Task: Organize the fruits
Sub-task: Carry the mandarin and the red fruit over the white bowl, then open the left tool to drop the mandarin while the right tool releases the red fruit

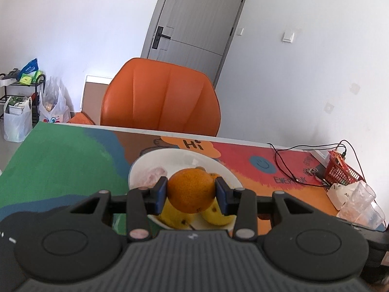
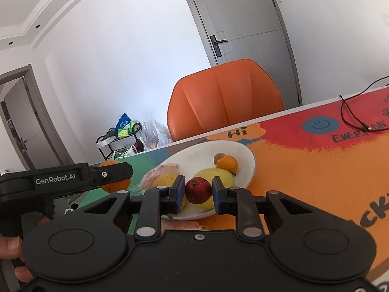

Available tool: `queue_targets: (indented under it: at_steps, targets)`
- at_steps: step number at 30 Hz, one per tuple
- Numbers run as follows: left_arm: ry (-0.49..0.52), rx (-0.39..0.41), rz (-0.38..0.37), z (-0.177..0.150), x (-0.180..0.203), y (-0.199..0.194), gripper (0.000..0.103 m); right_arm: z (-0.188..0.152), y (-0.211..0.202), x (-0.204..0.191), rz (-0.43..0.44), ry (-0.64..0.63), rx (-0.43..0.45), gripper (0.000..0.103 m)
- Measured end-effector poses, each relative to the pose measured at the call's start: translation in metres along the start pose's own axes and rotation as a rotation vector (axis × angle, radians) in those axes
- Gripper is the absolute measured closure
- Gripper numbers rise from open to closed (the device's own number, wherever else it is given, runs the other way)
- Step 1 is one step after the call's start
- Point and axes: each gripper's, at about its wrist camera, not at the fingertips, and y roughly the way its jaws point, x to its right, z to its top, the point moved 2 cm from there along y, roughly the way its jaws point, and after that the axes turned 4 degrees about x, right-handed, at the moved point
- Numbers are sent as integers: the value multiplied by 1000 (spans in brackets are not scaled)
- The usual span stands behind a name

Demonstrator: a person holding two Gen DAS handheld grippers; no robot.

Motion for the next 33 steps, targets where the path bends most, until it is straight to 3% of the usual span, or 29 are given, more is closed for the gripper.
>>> queue_targets:
  at_steps: [21, 33]
  targets:
    - [-2, -58, 26, 7, -11, 65, 63, 12, 42, 13, -20, 10, -16, 80]
    - [-25, -21, 72, 17, -22, 47, 53, 15, 48, 7, -16, 6, -11, 80]
